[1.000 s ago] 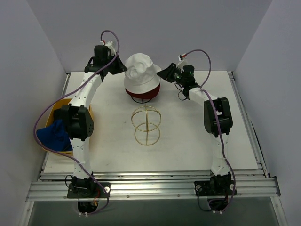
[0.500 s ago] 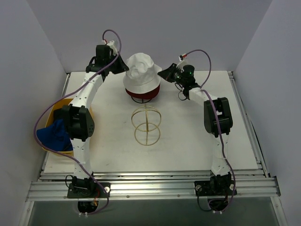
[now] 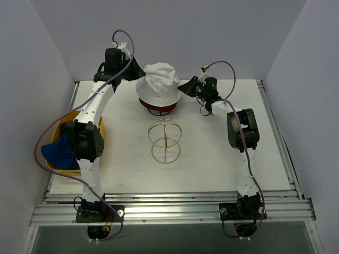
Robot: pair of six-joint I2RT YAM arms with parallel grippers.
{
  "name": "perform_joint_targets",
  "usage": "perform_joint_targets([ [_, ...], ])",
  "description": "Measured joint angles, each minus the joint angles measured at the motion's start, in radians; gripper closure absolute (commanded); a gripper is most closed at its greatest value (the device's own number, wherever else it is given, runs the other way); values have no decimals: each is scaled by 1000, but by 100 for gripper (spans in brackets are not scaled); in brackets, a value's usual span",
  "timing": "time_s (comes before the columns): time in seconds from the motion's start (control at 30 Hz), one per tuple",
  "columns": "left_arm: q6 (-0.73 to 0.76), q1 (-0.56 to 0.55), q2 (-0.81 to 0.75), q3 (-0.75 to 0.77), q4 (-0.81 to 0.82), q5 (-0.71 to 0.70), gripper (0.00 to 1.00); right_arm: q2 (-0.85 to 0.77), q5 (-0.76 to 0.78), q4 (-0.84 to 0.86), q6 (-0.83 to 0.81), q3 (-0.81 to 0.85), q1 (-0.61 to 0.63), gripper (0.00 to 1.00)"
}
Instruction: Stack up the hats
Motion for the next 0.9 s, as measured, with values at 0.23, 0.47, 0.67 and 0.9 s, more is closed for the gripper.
perform_joint_targets([
  [0.23, -39, 43, 0, -70, 39, 3, 56, 27, -6, -3, -1, 3, -2, 100],
  [0.47, -80, 88, 0, -120, 60, 5, 50, 30, -8, -8, -3, 14, -2, 100],
  [0.67, -113, 96, 0, -165, 111, 35, 38, 42, -12, -8, -3, 24, -2, 100],
  [0.9, -155, 98, 16, -227, 146, 78, 36, 42, -14, -8, -5, 26, -2, 100],
])
